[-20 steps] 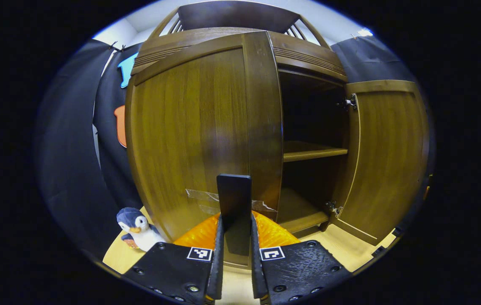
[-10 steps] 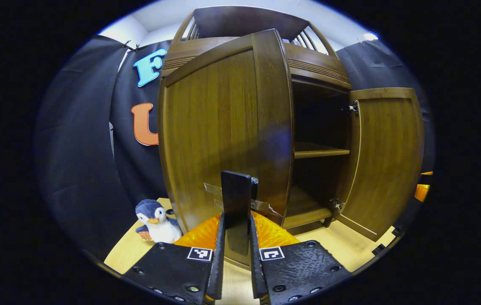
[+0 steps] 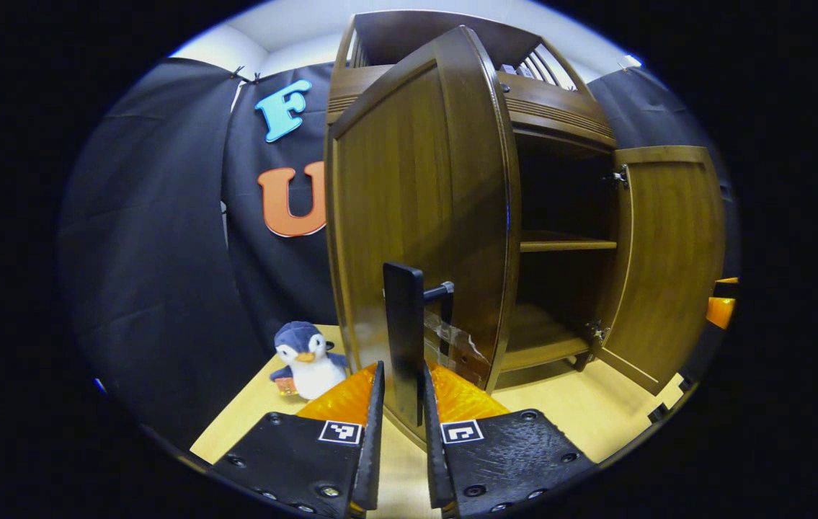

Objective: Open the right door of the double-door shoe cabinet with the right hand, and open the left door with the left hand.

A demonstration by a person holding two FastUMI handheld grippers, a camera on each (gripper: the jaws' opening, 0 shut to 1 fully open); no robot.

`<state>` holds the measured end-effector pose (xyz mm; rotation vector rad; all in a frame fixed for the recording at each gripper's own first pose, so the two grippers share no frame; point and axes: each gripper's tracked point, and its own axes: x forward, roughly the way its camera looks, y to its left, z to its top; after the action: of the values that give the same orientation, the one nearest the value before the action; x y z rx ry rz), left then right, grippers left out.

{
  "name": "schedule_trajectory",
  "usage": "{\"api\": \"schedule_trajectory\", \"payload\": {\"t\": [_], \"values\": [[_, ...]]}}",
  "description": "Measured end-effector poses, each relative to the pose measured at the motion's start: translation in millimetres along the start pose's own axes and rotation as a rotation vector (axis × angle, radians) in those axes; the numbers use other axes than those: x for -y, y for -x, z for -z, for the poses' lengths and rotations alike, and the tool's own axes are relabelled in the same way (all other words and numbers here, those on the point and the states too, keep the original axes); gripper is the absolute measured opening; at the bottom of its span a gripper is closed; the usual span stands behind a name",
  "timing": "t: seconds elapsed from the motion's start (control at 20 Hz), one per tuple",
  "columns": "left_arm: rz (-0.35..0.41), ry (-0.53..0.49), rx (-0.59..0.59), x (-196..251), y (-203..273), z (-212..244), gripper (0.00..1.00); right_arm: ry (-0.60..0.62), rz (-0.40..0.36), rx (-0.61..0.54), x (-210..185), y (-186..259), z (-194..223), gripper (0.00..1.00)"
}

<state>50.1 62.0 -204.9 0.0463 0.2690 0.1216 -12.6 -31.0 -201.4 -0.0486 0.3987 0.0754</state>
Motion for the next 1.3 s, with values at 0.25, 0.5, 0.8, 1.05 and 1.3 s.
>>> {"api": "schedule_trajectory", "payload": {"t": [0.25,0.5,0.8,1.05,1.3], "values": [[-0.075,0.032,-0.006,-35,11,4,0.25,0.025,-0.023,-0.01,-12,-2,3,0.88],[-0.148,0.086,-0.008,-69,18,8,0.03,0.035,-0.049,-0.016,-27,-5,2,0.88],[-0.124,0.095,-0.024,-76,22,8,0.04,0.046,-0.072,-0.013,-42,-11,-2,0.88],[-0.144,0.104,-0.021,-97,33,11,0.04,0.058,-0.087,-0.016,-53,-13,-3,0.88],[-0.204,0.151,-0.029,-135,43,19,0.04,0.068,-0.109,-0.021,-69,-21,-7,0.88]]}}
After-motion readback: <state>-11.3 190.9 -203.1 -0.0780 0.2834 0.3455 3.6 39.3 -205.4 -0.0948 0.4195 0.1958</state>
